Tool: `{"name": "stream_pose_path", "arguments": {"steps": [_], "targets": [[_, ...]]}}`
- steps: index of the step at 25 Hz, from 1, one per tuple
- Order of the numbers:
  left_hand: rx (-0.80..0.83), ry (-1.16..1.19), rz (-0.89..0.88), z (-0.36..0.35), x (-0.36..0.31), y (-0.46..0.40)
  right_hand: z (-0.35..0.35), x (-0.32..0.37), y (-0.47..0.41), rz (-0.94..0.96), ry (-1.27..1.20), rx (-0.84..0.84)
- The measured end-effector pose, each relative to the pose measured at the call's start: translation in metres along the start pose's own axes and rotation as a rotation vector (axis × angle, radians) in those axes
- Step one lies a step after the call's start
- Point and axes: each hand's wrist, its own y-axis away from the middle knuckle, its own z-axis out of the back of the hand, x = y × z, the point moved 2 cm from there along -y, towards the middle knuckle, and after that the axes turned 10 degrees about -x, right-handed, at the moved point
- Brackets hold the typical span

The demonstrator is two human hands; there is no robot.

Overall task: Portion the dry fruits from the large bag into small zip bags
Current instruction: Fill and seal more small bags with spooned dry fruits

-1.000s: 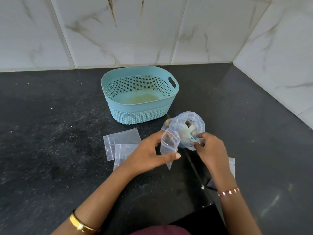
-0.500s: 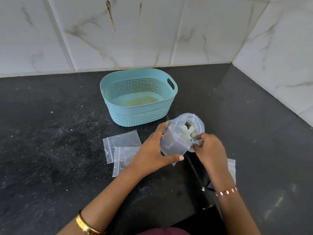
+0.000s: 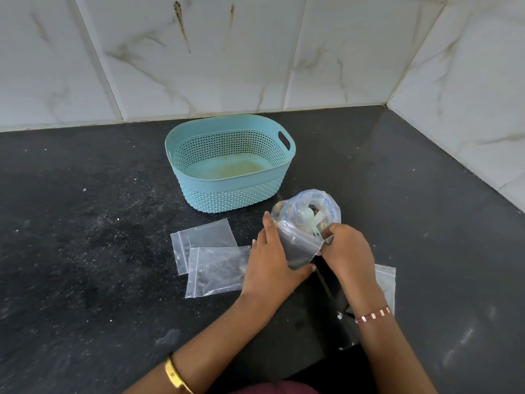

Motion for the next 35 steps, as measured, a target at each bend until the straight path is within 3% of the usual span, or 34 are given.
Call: {"name": "stream_pose_path", "arguments": {"steps": [6,12,21,31,35], "targets": [[-0.036,0.072,-0.029,0.007,0.004,-0.003,-0.001,-0.001,-0.001,-0.006,0.006,0.02],[-0.038,0.213,-0.128,0.02,0.01,-0.006,0.003,-0.004,0.001,0.003,-0.098,-0.084],[0.141,0.529,0.021,0.033,0.021,-0.017,0.022,-0.008,0.0,0.068,-0.261,-0.332],[0.166,0.543,0.045,0.032,0.019,-0.018,0.013,-0.007,-0.003,0.127,-0.502,-0.29],[0.171,0.508,0.035,0.031,0.02,-0.018,0.014,-0.008,-0.006,-0.018,-0.641,-0.174]]}}
